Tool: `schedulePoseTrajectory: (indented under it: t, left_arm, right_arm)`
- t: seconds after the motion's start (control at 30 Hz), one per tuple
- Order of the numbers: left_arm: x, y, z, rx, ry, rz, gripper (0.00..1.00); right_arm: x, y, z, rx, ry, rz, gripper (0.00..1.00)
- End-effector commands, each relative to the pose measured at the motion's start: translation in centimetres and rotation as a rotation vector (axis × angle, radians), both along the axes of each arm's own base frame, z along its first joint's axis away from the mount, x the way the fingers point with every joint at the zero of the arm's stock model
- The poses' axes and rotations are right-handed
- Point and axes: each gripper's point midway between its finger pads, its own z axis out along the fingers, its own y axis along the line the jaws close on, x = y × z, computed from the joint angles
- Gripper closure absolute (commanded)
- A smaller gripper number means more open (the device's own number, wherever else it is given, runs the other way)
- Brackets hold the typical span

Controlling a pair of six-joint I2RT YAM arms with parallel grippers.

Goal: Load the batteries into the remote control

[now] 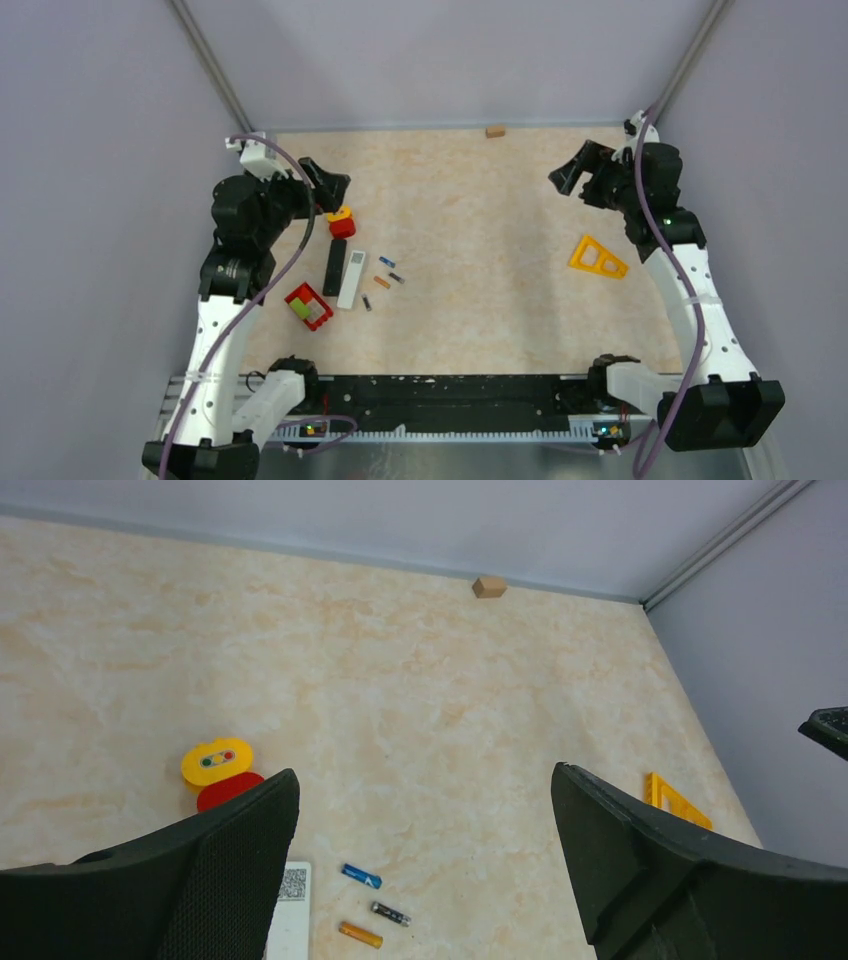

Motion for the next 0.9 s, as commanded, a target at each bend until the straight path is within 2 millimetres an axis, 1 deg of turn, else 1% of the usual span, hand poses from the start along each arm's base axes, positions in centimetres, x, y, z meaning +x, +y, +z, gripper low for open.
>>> schedulePoseTrajectory:
  t: [0.0,0.03,0.13,0.2,0.23,0.27,0.3,0.33,0.37,0.43,0.53,0.63,0.7,0.8,0.87]
  left_arm:
    - [-0.1,-0.2,-0.5,-0.041,-0.011,0.0,0.01]
    - [-0.1,-0.1,-1.4,-0.04,0.007,0.006,0.01]
    - [0.3,0.9,-4.0,-0.042,0.077,0.071,0.01]
    - [0.6,1.7,-6.0,-0.052,0.139,0.13,0.01]
    - [0.7,2.1,-7.1,-0.062,0.176,0.165,0.01]
    - [0.7,2.5,-8.3,-0.065,0.217,0.197,0.01]
    - [0.7,2.7,-9.3,-0.063,0.249,0.213,0.01]
    - [0.7,2.7,-10.2,-0.063,0.281,0.219,0.01]
    - [0.6,2.7,-11.1,-0.065,0.314,0.221,0.01]
    - [0.5,2.4,-12.8,-0.077,0.375,0.219,0.01]
    - [0.3,2.0,-15.3,-0.092,0.456,0.213,0.01]
    - [0.0,0.9,-18.0,-0.139,0.549,0.179,0.01]
    - [-0.2,0.0,-19.9,-0.176,0.602,0.155,0.01]
    - [-0.6,-0.6,-23.7,-0.2,0.675,0.164,0.08]
    - [-0.7,-1.0,-25.3,-0.185,0.701,0.174,0.13]
  right_arm:
    - [0.9,0.3,0.7,0.155,-0.022,-0.074,0.1]
    - [1.0,0.0,0.5,0.182,-0.021,-0.108,0.06]
    - [0.7,-1.3,-0.3,0.214,-0.022,-0.215,0.04]
    - [0.3,-1.0,0.3,0.225,-0.064,-0.152,0.01]
    - [0.0,-0.6,0.4,0.263,-0.074,-0.125,0.01]
    - [-0.1,-1.2,0.0,0.319,-0.071,-0.149,0.01]
    - [-0.3,-1.0,0.5,0.378,-0.091,-0.138,0.01]
    - [-0.6,-0.4,-0.3,0.425,-0.097,-0.108,0.01]
    - [-1.0,0.1,-0.4,0.45,-0.122,-0.07,0.01]
    - [-1.5,0.9,-0.6,0.44,-0.166,0.0,0.01]
    - [-2.2,2.3,-1.5,0.368,-0.142,0.13,0.01]
    - [-1.8,2.1,-3.6,0.352,-0.07,0.117,0.04]
    - [-1.6,2.1,-4.2,0.347,-0.05,0.115,0.09]
    - [-1.8,2.3,-4.8,0.352,-0.047,0.134,0.17]
    - [-1.7,2.1,-5.2,0.345,-0.035,0.114,0.2]
